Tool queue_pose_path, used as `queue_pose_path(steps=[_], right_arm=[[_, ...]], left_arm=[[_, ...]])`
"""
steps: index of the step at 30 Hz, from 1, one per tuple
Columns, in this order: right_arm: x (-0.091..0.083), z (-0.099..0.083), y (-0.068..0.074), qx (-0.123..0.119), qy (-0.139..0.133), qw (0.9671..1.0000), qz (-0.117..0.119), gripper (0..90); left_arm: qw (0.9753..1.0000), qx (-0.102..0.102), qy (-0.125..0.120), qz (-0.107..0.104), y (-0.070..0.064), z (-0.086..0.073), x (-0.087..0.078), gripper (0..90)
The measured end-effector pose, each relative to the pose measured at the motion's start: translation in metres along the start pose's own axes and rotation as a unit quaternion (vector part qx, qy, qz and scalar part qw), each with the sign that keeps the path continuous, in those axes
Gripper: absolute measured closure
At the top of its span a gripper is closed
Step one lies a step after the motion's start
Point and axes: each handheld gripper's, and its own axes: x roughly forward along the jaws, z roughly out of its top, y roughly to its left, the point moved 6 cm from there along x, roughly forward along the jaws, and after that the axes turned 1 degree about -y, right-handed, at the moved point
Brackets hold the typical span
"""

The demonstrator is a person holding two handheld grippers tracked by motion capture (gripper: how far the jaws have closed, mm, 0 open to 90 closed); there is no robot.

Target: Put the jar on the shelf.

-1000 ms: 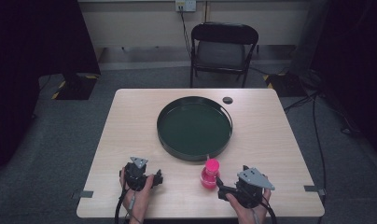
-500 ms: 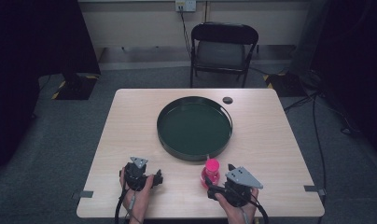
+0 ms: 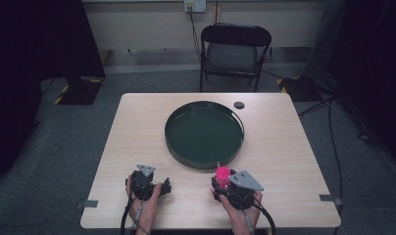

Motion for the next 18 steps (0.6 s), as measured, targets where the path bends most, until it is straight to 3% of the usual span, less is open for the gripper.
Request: queue_pose_path(steps=[4,10,18], right_arm=[[0.0046,-0.0010,-0.0020,-0.004,-0.002,0.9999,-0.012,39.2],[0.0091,-0.0013,-0.0017,0.001,-0.012,0.9999,-0.004,48.5],[0.0088,0.0006,0.0000,-0.013,-0.018,0.9997,-0.011,53.7]], left_arm=[[1.0000,0.000,0.000,0.000,0.0000,0.0000,0.0000,0.0],[1.0000,0.000,0.000,0.000,0.0000,0.0000,0.0000,0.0],[1.0000,0.000,0.000,0.000,0.0000,0.0000,0.0000,0.0]])
